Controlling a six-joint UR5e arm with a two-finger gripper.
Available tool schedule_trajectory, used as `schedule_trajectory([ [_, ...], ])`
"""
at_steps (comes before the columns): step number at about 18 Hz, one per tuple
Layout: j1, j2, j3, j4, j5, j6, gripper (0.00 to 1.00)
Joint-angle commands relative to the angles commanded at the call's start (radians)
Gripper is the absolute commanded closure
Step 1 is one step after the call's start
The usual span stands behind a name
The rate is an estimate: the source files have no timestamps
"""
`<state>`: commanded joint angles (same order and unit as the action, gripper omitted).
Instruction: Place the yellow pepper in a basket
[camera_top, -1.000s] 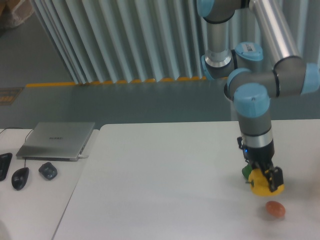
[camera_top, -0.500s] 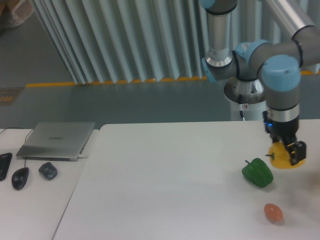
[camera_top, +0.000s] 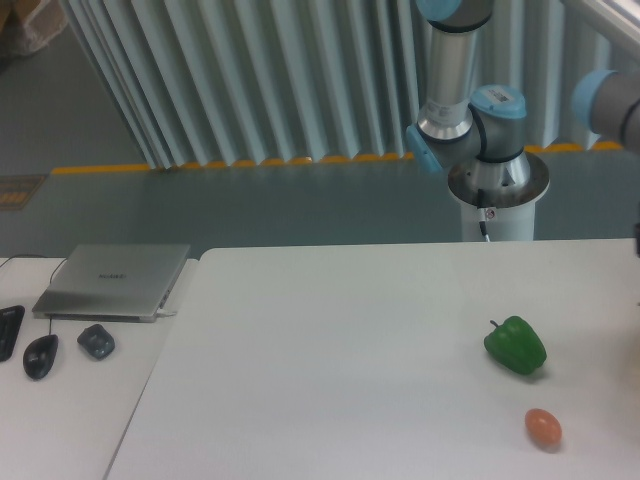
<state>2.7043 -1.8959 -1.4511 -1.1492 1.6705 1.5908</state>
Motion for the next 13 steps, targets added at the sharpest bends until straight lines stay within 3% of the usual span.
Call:
schedule_trajectory([
  [3,0.082,0.003,-0.049,0.025,0.017,0.021,0.4],
  [6,0.095,0.001,-0.057,0.016,0.025,0.09,0.4],
  [9,0.088,-0.011,-0.072,0.025,0.138,0.12,0.4],
  [12,0.095,-0.023,-0.074,0.031,0.141,0.121,0.26],
  [13,0.098,-0.025,-0.074,0.031,0.141,0.121,0.05],
])
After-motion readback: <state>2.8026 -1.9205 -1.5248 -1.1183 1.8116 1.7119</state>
